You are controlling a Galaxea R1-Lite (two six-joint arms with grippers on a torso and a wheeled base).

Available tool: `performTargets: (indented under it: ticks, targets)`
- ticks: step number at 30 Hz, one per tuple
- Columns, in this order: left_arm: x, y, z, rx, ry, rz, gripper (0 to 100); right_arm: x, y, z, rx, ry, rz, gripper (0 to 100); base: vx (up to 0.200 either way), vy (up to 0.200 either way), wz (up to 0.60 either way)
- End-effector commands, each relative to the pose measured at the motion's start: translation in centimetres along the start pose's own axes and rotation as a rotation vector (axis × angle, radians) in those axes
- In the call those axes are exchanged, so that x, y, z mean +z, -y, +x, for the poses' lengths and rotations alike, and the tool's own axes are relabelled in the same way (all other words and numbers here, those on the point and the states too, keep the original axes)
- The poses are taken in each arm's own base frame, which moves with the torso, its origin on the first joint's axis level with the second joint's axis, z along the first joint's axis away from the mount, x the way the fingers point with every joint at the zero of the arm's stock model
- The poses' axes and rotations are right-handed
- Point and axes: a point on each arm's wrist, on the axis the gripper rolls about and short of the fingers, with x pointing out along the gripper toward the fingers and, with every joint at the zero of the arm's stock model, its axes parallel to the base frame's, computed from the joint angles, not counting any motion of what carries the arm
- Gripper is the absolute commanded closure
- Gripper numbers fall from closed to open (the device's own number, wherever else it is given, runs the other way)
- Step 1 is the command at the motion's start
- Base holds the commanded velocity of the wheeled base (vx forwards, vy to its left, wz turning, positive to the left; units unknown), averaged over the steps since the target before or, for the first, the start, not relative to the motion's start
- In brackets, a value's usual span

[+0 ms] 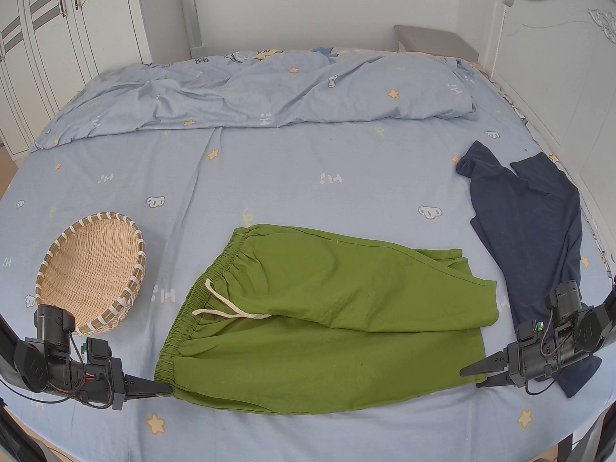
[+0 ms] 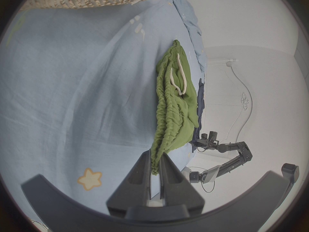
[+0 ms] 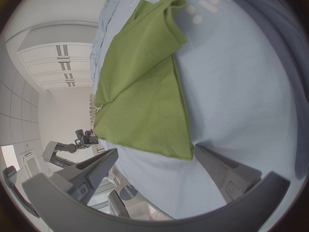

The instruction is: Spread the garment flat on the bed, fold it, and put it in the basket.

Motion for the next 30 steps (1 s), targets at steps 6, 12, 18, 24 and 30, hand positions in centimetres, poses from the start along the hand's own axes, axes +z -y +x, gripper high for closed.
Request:
performTargets:
  ticks: [6, 12, 18, 24, 30]
  targets:
    - [0.01, 0.0, -0.02, 0.0, 0.001, -0.001, 100, 0.42, 0.04, 0.4, 0.0, -0.007, 0.005, 0, 0.0, 0.0, 0.0]
    - [0.02, -0.03, -0.07, 0.001, 0.003, -0.003, 100, 0.65, 0.36, 0.54, -0.002, -0.008, 0.028, 0, 0.0, 0.0, 0.0]
    - [0.01, -0.05, -0.09, 0.002, 0.004, -0.005, 100, 0.66, 0.35, 0.49, -0.002, -0.006, 0.045, 100, 0.0, 0.0, 0.0]
    - [-0.02, -0.05, -0.13, 0.002, 0.005, -0.006, 100, 0.67, 0.37, 0.42, -0.001, -0.003, 0.05, 100, 0.0, 0.0, 0.0]
    - [-0.17, -0.07, -0.14, 0.003, 0.002, -0.011, 100, 0.51, 0.63, 0.02, -0.006, 0.009, 0.066, 100, 0.0, 0.0, 0.0]
